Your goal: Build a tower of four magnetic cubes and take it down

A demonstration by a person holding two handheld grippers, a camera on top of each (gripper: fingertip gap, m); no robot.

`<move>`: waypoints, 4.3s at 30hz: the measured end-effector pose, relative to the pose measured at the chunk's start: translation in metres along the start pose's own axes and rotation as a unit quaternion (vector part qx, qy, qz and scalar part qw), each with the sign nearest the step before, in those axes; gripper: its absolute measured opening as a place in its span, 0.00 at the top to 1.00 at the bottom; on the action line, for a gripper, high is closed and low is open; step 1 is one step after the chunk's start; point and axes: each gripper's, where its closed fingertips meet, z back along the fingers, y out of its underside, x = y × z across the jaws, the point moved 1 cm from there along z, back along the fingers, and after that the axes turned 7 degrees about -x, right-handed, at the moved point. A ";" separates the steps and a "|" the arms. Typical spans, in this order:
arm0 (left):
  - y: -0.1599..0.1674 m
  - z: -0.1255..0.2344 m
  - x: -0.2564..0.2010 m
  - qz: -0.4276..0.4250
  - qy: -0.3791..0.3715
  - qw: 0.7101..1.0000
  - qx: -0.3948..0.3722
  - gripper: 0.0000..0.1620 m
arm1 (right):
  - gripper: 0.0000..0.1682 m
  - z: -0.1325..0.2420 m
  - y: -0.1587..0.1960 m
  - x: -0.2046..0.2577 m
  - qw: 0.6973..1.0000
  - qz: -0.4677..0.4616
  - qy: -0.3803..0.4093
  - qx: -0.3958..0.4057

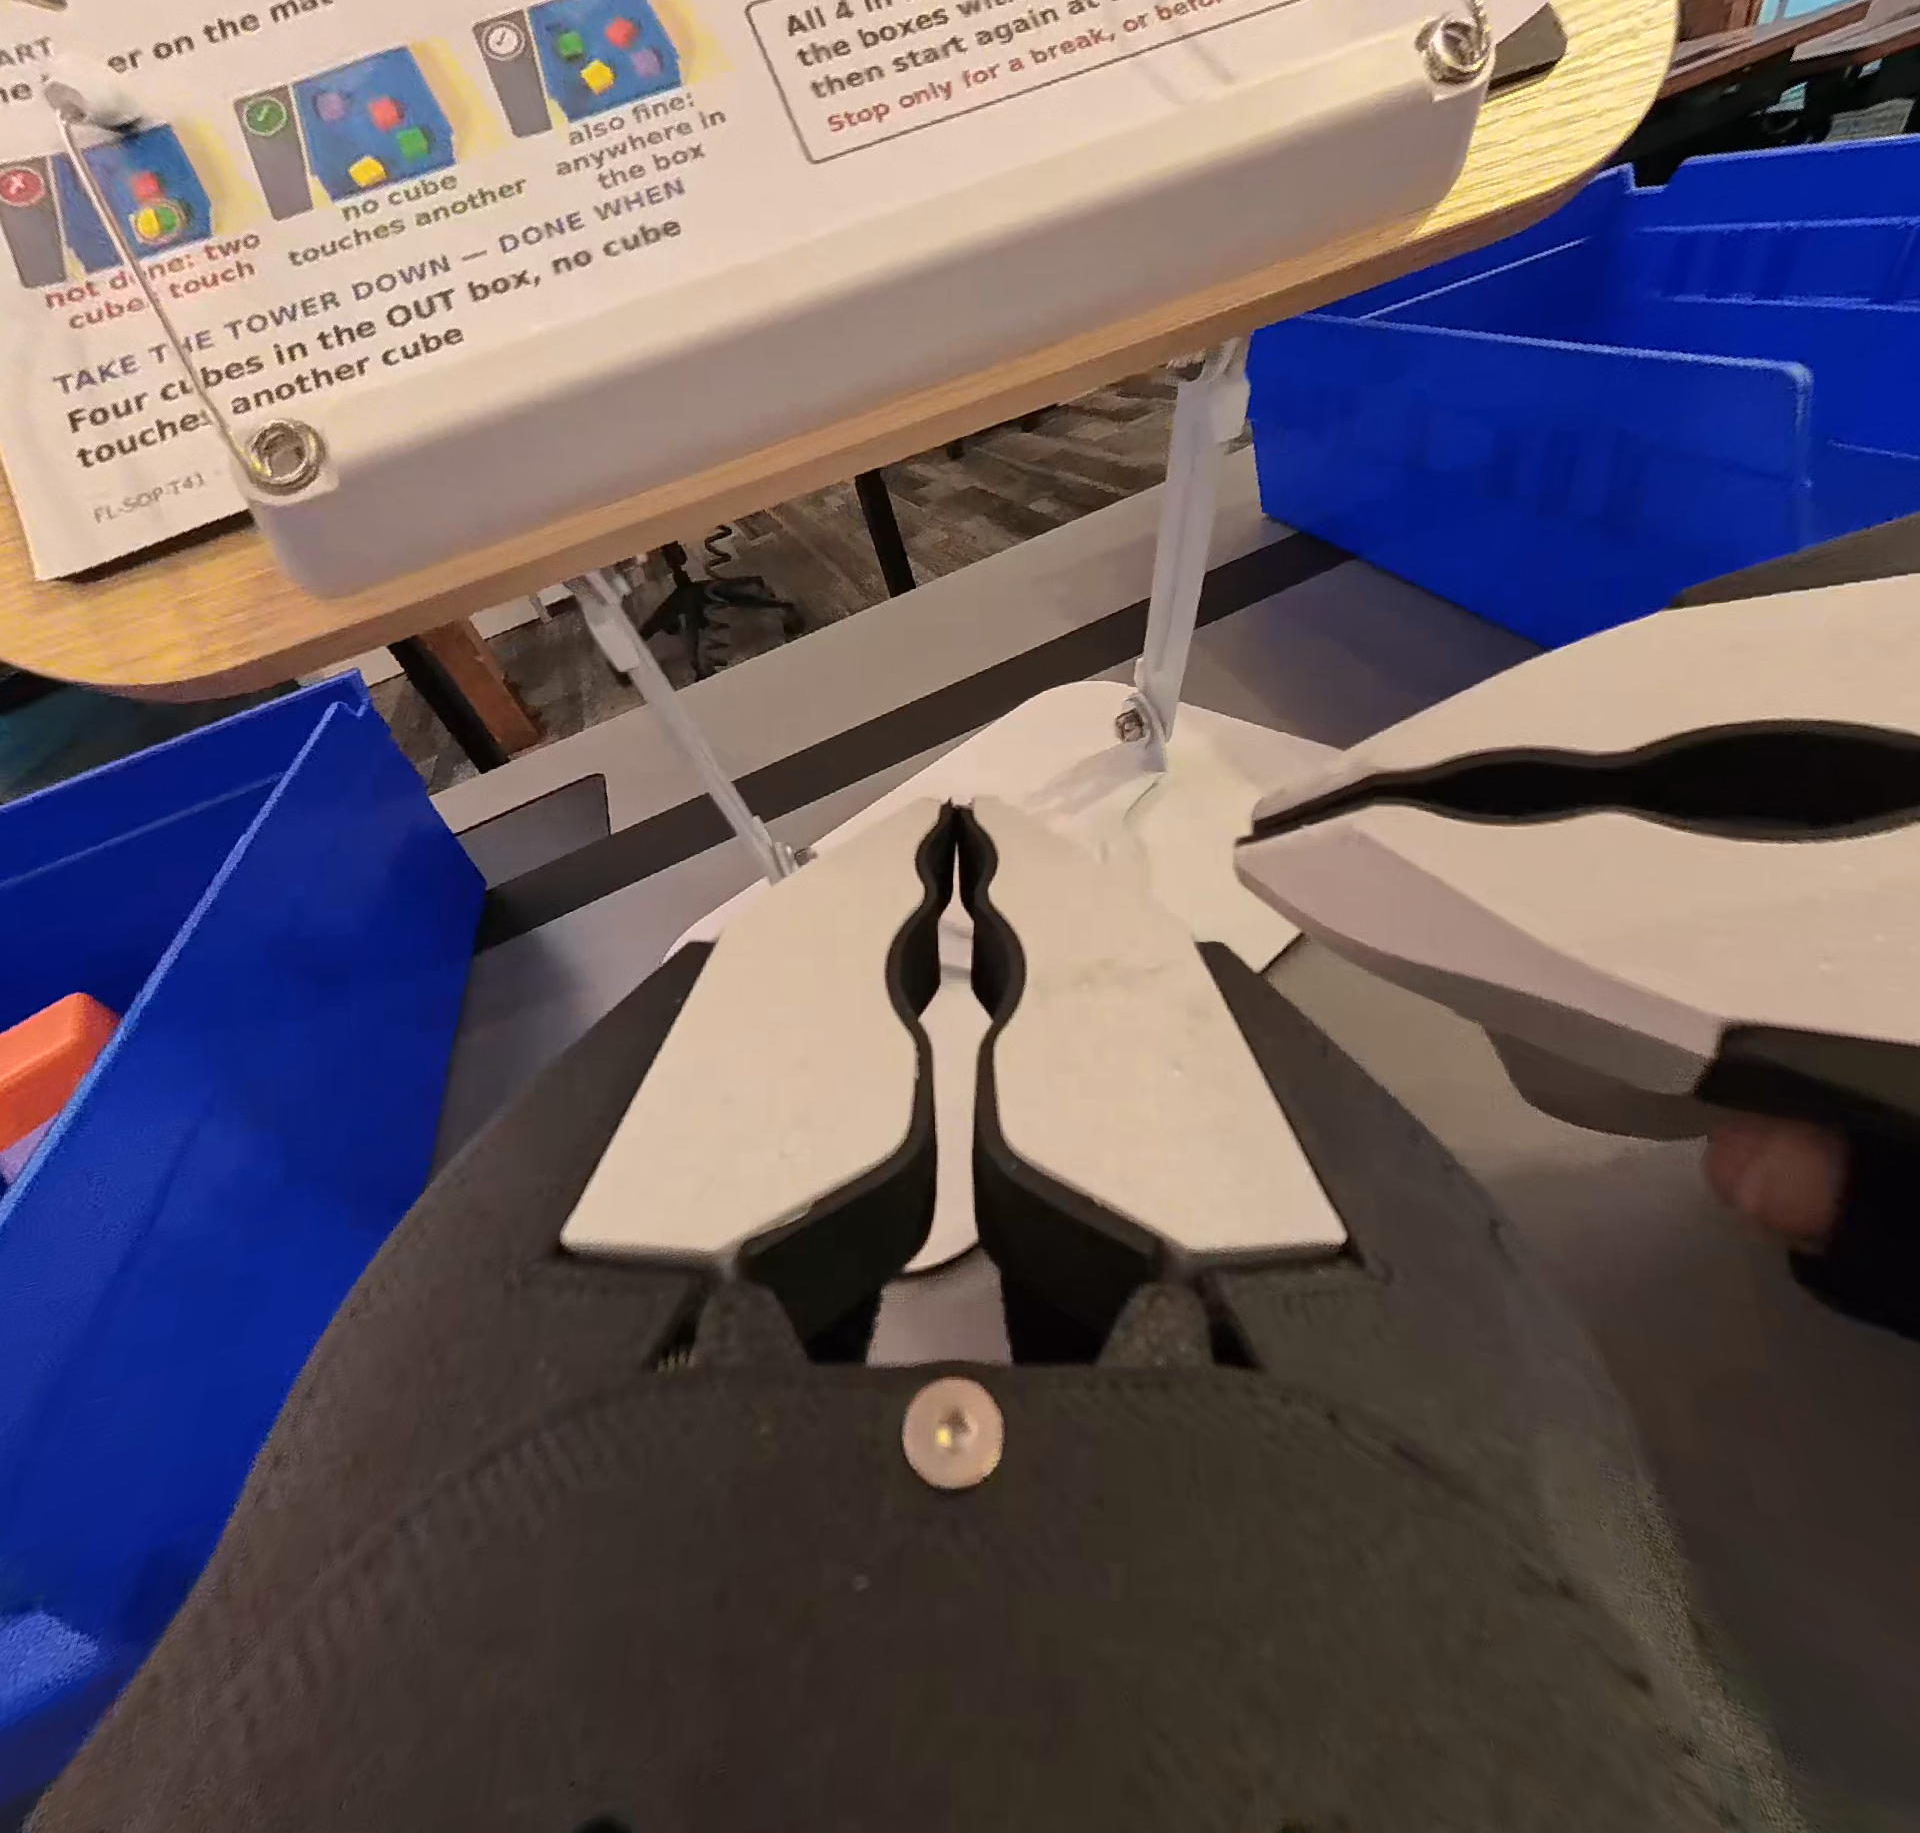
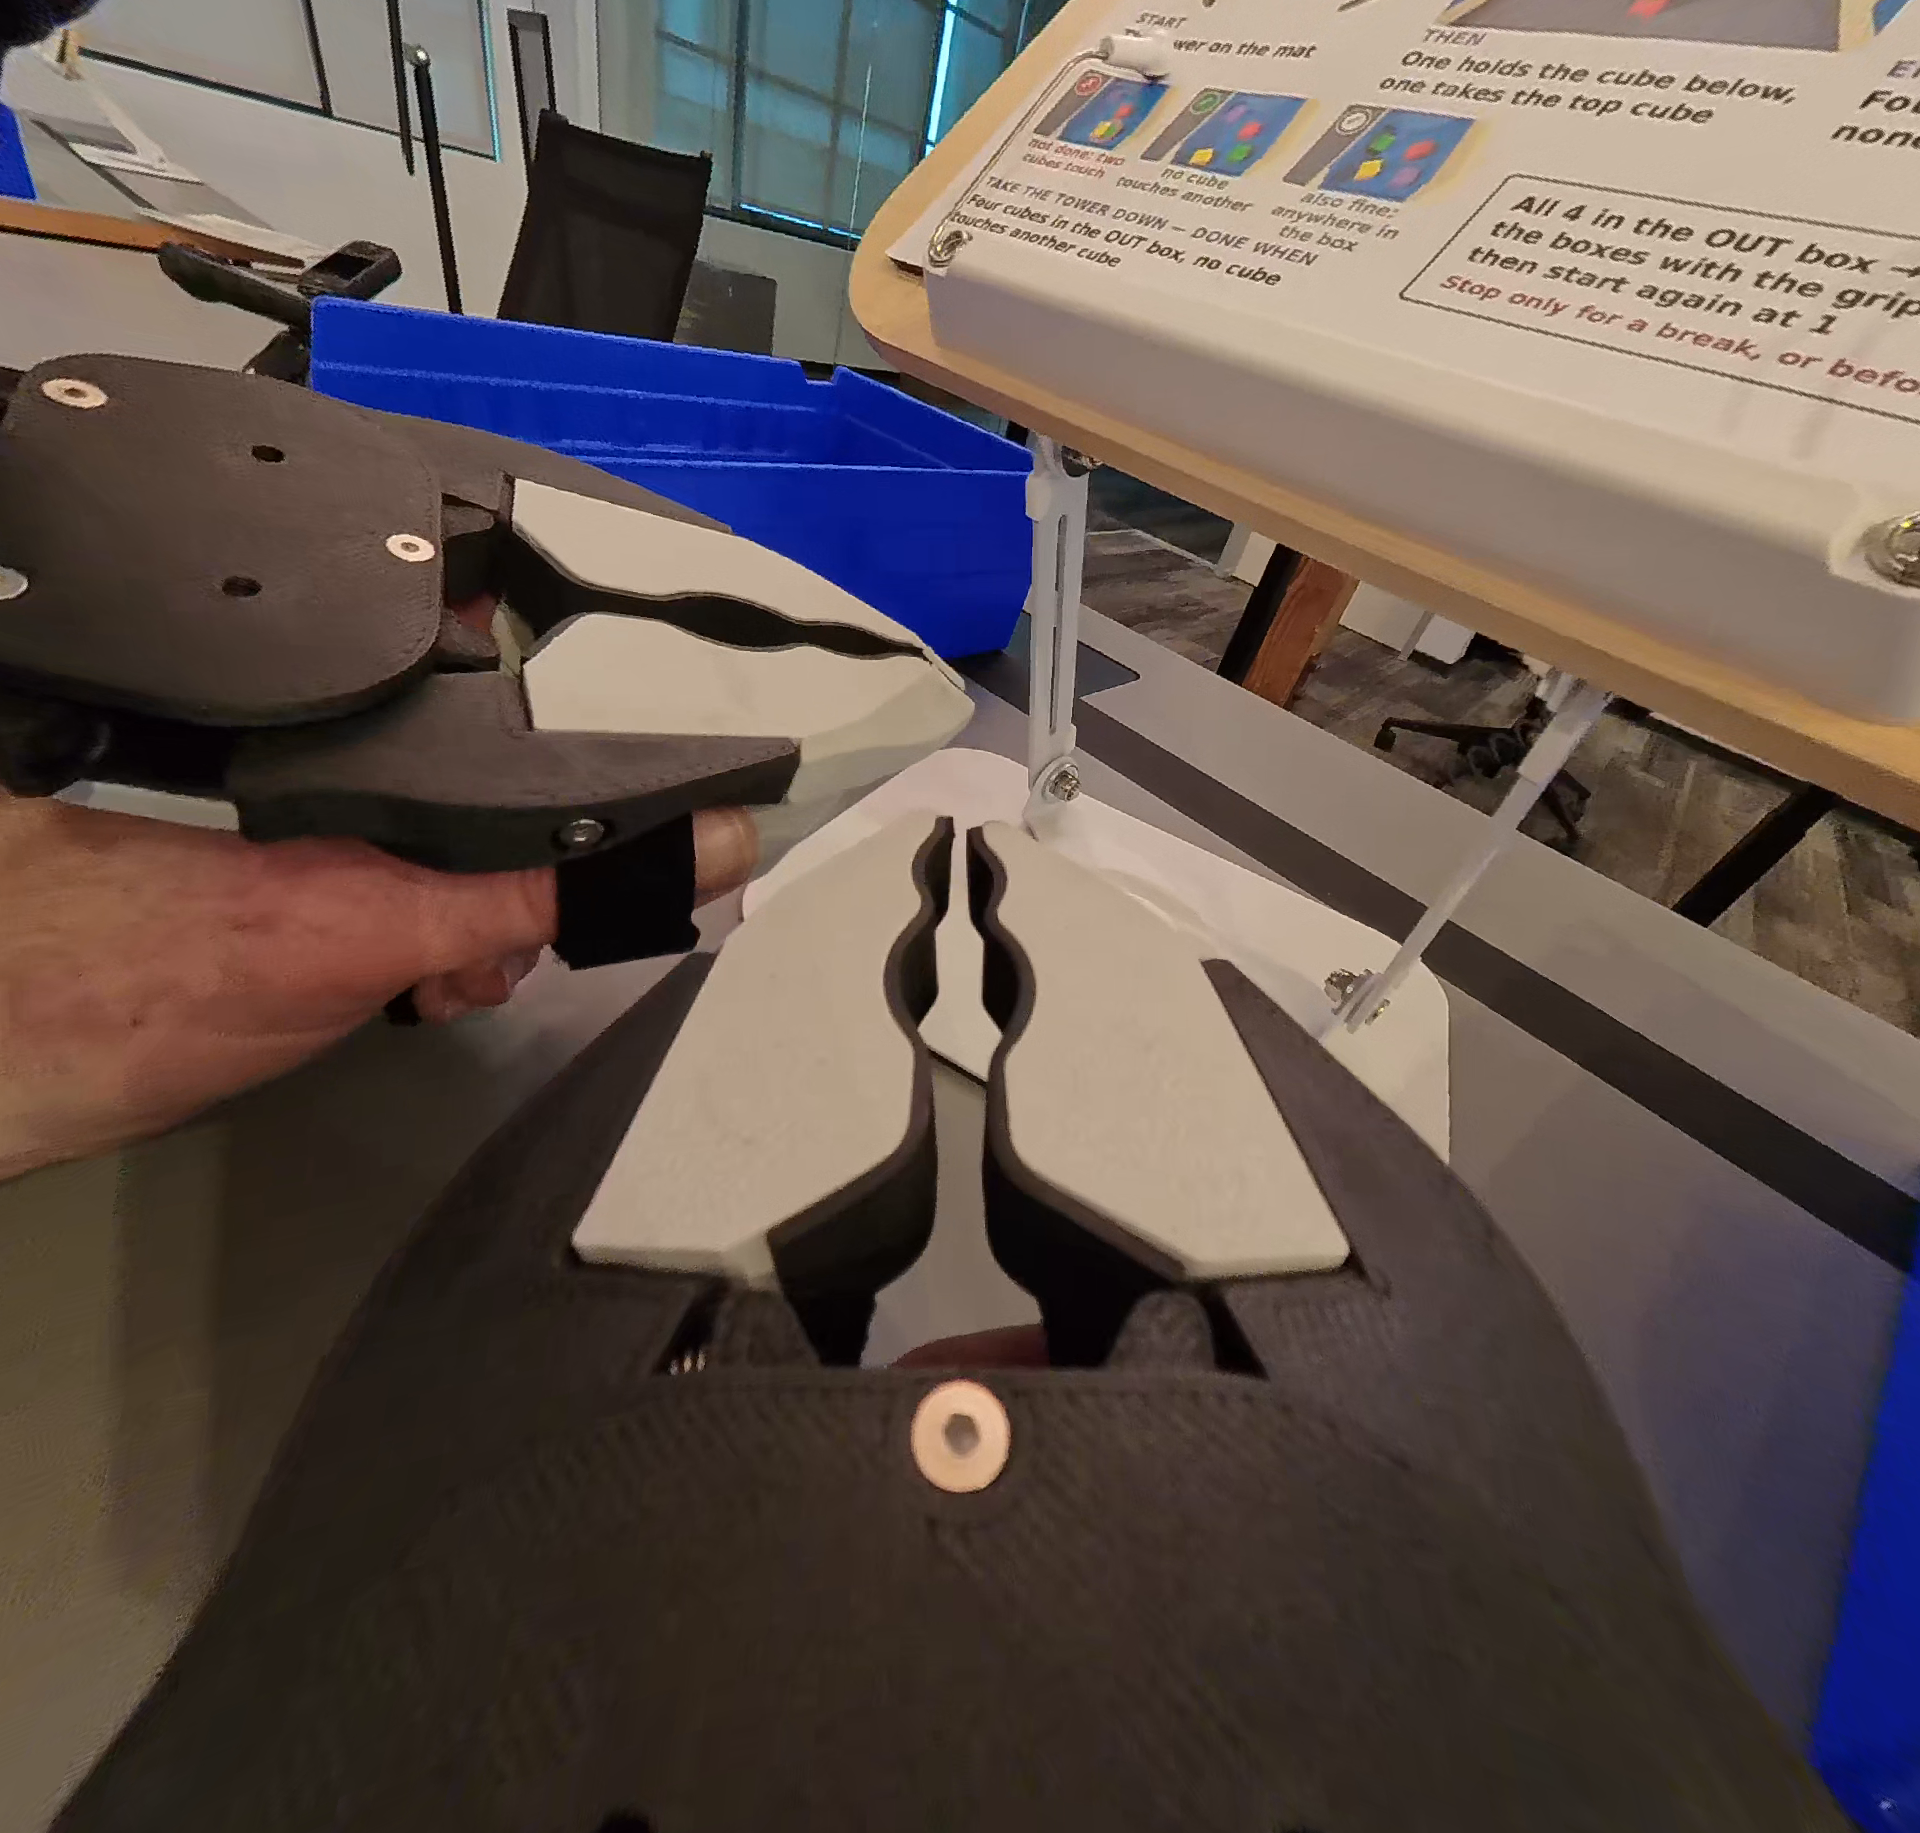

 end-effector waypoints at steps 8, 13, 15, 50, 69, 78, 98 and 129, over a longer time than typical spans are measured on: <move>0.005 -0.001 -0.001 -0.013 0.008 1.000 0.010 1.00 | 0.97 0.003 0.001 0.000 1.000 0.012 -0.005 0.002; 0.006 0.000 0.001 -0.021 0.006 1.000 0.011 1.00 | 0.96 0.004 0.002 0.001 1.000 0.016 -0.009 0.003; 0.008 0.001 0.005 -0.017 0.004 1.000 0.015 1.00 | 0.96 0.003 0.003 0.003 1.000 0.023 -0.013 0.007; 0.011 0.003 0.002 -0.016 0.021 0.999 0.019 1.00 | 0.92 -0.003 0.007 0.010 0.997 0.068 -0.005 0.020; 0.010 0.003 0.000 -0.018 0.027 0.999 0.016 1.00 | 0.90 -0.003 0.007 0.014 0.997 0.077 -0.015 0.022; 0.010 0.004 -0.001 -0.021 0.029 0.999 0.016 1.00 | 0.89 -0.004 0.008 0.014 0.996 0.079 -0.015 0.024; 0.011 0.003 -0.003 -0.026 0.031 0.999 0.019 1.00 | 0.89 -0.004 0.009 0.015 0.996 0.079 -0.019 0.024; 0.027 0.068 0.200 -0.247 0.213 0.907 0.268 0.78 | 0.88 -0.004 0.010 0.016 0.997 0.068 -0.033 0.028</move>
